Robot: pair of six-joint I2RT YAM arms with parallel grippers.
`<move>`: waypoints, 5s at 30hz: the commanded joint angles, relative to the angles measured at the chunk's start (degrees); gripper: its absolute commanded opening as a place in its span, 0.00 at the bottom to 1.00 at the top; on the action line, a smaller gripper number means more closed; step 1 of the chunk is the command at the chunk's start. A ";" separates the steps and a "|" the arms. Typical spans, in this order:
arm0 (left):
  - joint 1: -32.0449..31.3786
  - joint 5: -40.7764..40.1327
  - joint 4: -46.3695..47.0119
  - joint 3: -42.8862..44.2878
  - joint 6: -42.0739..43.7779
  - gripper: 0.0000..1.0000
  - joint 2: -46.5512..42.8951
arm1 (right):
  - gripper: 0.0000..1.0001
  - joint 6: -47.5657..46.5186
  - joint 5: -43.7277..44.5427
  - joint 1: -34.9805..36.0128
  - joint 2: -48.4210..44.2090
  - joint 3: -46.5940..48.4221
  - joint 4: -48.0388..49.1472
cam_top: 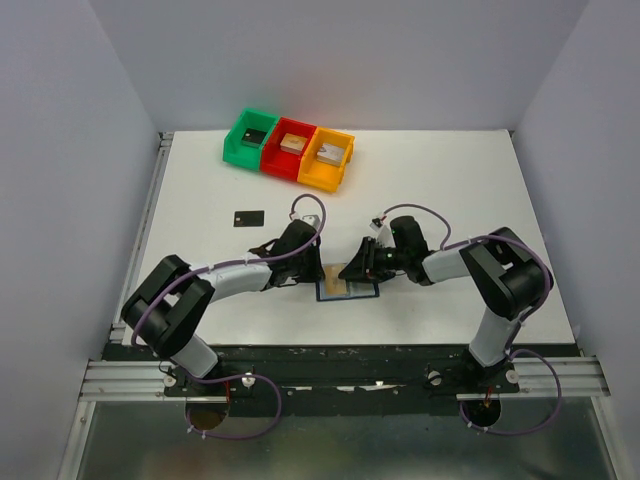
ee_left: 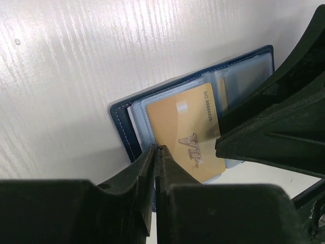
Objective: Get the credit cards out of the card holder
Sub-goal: Remove the credit card from the card holder.
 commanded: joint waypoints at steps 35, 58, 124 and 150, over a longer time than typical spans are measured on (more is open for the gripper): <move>0.04 -2.01 -1.30 -1.69 -0.51 0.11 1.67 | 0.40 3.56 -2.34 -0.15 2.82 0.73 5.12; -0.22 1.59 3.54 -3.19 -1.12 0.00 3.17 | 0.40 9.37 -5.06 -0.06 7.39 1.52 14.00; 0.39 -1.13 1.43 -3.45 -3.14 0.00 3.43 | 0.33 -3.55 -0.49 -1.46 -4.65 1.52 -7.97; 0.48 -2.45 -0.15 -4.68 -3.67 0.00 2.11 | 0.24 -4.35 -0.05 -3.92 -7.90 -0.94 -8.67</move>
